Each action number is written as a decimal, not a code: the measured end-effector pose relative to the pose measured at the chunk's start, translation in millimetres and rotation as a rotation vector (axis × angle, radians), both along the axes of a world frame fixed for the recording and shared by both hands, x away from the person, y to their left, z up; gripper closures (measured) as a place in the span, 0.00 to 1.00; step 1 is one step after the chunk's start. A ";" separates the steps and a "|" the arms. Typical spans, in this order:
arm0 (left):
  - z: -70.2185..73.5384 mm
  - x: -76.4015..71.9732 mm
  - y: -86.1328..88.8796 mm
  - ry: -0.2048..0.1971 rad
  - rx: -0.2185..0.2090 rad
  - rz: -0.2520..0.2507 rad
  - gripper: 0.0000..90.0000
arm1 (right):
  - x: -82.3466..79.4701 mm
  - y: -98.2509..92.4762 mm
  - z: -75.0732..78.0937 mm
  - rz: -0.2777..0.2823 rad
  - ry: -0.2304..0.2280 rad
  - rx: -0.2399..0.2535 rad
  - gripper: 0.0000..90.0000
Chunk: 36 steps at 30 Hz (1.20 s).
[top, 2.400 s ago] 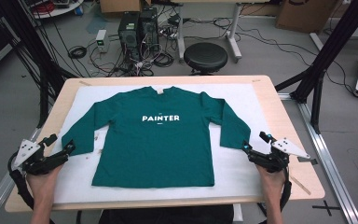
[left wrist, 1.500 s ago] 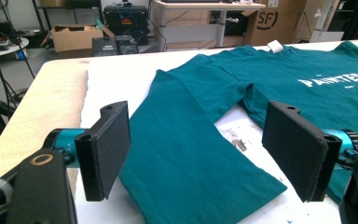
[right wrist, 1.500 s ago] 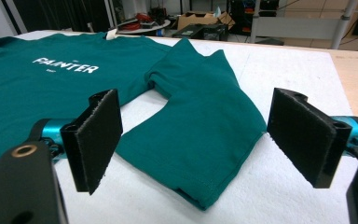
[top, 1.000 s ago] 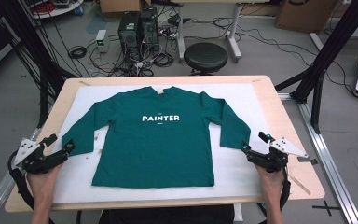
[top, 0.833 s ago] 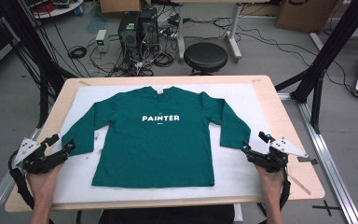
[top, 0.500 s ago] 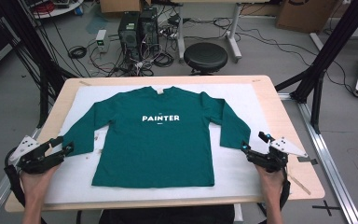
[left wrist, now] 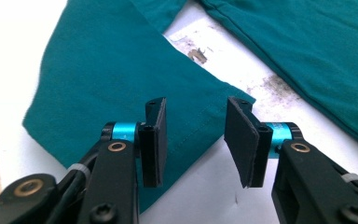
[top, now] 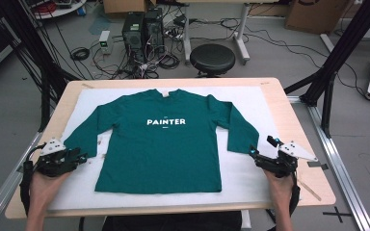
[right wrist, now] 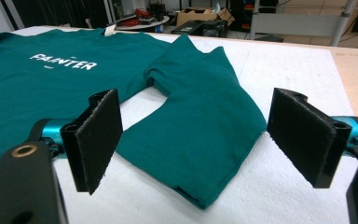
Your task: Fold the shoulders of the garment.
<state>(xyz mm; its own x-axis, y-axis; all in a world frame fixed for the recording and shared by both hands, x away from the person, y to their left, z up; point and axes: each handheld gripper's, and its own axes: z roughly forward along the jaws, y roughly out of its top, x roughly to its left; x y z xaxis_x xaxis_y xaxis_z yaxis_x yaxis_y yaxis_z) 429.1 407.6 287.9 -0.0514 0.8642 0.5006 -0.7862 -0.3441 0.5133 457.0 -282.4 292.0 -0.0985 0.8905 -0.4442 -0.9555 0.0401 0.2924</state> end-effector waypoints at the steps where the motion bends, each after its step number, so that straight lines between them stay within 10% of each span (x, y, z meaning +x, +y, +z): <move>1: -0.4 -0.8 1.7 -0.001 -0.004 0.000 0.65 | 0.0 0.2 -0.1 0.001 0.001 -0.001 0.20; 23: 4.0 4.8 3.8 0.028 0.000 0.024 0.62 | -0.1 1.3 0.0 -0.014 -0.001 -0.002 0.20; 36: 3.9 5.7 -5.7 -0.005 -0.052 0.063 0.94 | -0.2 2.2 0.4 -0.019 0.005 0.001 0.20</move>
<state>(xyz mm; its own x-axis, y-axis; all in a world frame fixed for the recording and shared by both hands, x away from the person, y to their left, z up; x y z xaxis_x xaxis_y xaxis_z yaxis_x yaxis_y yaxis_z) 434.7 401.9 291.8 -0.1088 0.8838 0.4551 -0.7664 -0.3661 0.5278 456.8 -280.2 292.4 -0.0834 0.8929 -0.4425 -0.9531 0.0582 0.2971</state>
